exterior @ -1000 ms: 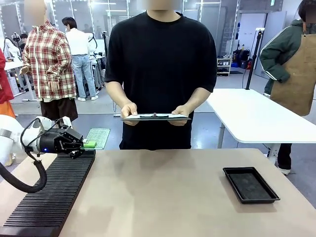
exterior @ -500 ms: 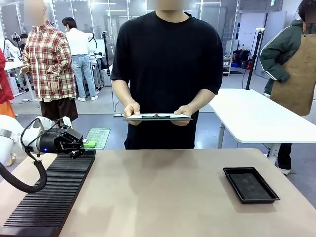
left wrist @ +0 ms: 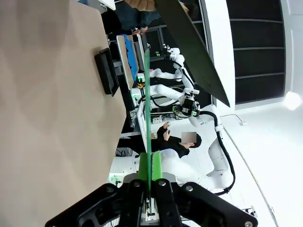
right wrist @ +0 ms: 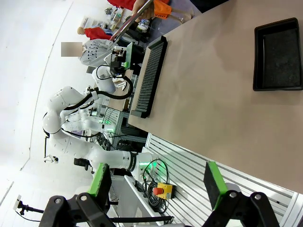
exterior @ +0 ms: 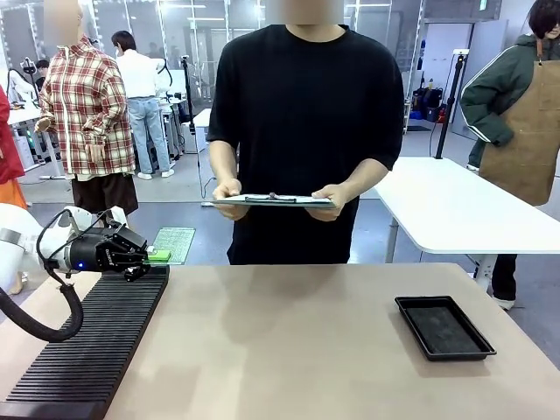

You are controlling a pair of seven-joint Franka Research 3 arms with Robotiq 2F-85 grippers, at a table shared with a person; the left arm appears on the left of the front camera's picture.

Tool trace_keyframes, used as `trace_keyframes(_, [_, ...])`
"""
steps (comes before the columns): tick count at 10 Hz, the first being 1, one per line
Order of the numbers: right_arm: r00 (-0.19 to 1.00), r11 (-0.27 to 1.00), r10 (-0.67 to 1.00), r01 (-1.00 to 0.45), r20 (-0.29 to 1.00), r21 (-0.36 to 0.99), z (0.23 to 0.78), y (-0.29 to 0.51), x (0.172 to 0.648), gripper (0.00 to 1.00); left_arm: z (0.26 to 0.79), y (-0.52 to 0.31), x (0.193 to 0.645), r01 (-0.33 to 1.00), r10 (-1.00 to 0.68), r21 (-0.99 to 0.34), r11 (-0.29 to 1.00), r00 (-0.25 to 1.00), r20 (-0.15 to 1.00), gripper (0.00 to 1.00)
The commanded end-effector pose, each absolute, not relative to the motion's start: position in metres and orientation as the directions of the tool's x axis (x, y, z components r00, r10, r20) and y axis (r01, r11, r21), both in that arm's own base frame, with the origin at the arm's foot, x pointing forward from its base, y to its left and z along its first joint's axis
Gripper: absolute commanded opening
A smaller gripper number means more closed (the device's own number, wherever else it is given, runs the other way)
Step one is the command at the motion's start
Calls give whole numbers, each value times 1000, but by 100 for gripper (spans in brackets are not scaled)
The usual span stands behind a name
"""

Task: Inspect the PCB.
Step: Release the Blank PCB you were holding.

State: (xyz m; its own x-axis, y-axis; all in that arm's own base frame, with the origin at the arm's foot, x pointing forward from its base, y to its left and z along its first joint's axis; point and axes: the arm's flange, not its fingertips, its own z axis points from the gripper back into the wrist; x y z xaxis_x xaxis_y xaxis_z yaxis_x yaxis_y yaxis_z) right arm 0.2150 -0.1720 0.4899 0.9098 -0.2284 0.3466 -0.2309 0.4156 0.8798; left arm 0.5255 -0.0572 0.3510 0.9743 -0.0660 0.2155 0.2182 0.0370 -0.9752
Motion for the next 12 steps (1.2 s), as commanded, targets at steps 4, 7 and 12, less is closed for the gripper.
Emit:
trace_keyframes(4, [904, 409, -225, -253, 365, 877, 492, -172, 215, 100, 351, -57, 525, 219, -69, -975, 41, 974, 216, 3])
trace_keyframes(7, [904, 409, -225, -253, 365, 877, 492, -172, 215, 100, 351, -57, 525, 219, -69, -975, 41, 974, 216, 3])
trace_keyframes(12, [904, 409, -225, -253, 365, 877, 492, -172, 215, 100, 351, -57, 525, 219, -69, -975, 41, 974, 216, 3])
